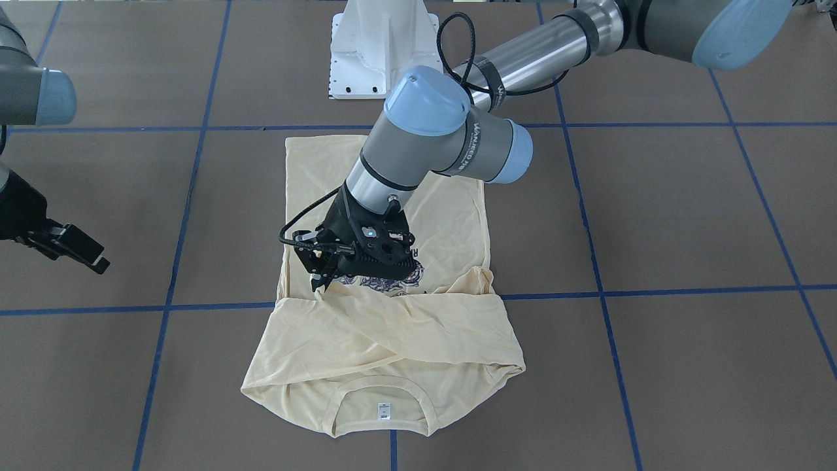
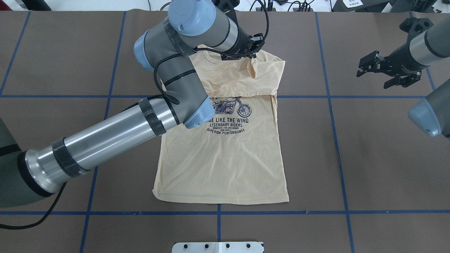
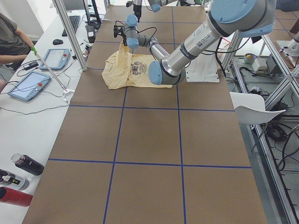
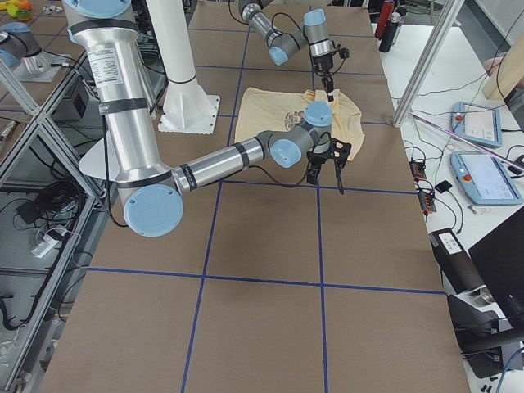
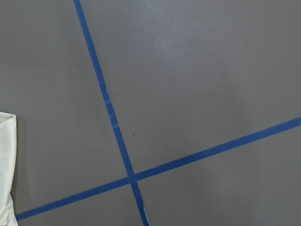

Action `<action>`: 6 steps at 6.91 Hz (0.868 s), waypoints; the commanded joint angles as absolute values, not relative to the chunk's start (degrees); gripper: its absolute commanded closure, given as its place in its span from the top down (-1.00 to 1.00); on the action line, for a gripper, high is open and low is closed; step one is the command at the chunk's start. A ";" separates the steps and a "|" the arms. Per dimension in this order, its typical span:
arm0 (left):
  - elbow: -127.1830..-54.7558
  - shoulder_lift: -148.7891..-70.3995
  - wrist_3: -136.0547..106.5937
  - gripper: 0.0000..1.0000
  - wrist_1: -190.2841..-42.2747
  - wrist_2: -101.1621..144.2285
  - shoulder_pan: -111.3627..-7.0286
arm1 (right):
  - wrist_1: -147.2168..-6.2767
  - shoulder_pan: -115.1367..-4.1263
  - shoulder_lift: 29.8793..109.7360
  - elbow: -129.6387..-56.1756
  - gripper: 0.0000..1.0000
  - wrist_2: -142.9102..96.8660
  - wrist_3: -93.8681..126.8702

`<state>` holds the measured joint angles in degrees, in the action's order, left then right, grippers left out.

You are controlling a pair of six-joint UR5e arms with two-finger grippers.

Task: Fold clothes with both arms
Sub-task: 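Carry the sleeve cuff with the left gripper across the shirt toward the collar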

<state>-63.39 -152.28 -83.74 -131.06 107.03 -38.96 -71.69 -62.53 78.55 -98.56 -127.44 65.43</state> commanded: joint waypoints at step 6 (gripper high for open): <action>-59.38 -155.05 -86.93 0.87 -137.29 105.96 -38.83 | -71.63 -62.67 79.28 -98.70 0.98 -127.27 66.43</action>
<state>-56.81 -156.14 -87.04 -137.95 103.08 -37.66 -71.64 -62.89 79.86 -98.54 -127.43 65.30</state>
